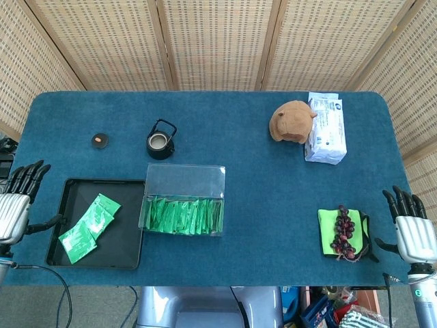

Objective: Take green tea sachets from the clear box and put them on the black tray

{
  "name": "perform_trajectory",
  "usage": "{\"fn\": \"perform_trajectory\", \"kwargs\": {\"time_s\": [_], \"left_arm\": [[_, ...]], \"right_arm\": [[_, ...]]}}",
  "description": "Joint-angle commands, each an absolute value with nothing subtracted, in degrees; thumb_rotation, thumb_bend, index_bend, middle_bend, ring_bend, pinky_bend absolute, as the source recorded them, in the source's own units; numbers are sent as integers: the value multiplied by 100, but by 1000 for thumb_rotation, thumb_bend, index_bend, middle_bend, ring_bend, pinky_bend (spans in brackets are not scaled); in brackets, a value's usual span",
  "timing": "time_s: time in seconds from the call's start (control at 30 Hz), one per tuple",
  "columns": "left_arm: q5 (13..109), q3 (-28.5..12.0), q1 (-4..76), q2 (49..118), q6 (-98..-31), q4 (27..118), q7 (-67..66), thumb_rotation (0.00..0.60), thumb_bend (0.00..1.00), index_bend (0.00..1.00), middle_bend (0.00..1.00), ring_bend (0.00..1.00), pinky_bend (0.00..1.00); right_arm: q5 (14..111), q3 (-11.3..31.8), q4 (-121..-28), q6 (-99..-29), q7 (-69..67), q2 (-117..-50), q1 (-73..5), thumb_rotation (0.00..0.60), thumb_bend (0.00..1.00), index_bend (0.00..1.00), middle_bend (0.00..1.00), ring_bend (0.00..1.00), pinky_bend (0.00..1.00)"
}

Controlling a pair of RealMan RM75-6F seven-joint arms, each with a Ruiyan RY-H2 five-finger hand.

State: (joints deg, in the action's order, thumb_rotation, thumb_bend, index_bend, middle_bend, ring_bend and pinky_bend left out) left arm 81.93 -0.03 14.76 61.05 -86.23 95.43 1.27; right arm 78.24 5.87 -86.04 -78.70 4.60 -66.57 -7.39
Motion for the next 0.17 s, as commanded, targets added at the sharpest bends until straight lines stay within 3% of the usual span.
{"fn": "perform_trajectory", "kwargs": {"time_s": [0.03,0.17], "left_arm": [[8064,-32,1182,6313,-8872,9599,-401,600,206,0,0,0,0],[8065,-61,1074,6325,-8941,9649,-532,600,205,0,0,0,0]], "right_arm": [[7859,580,-8625,-7902,432,-6637,-728,600,0,0,0,0,0],[7905,573,-8653,-7958,389,-6606,-704,600,0,0,0,0,0]]}}
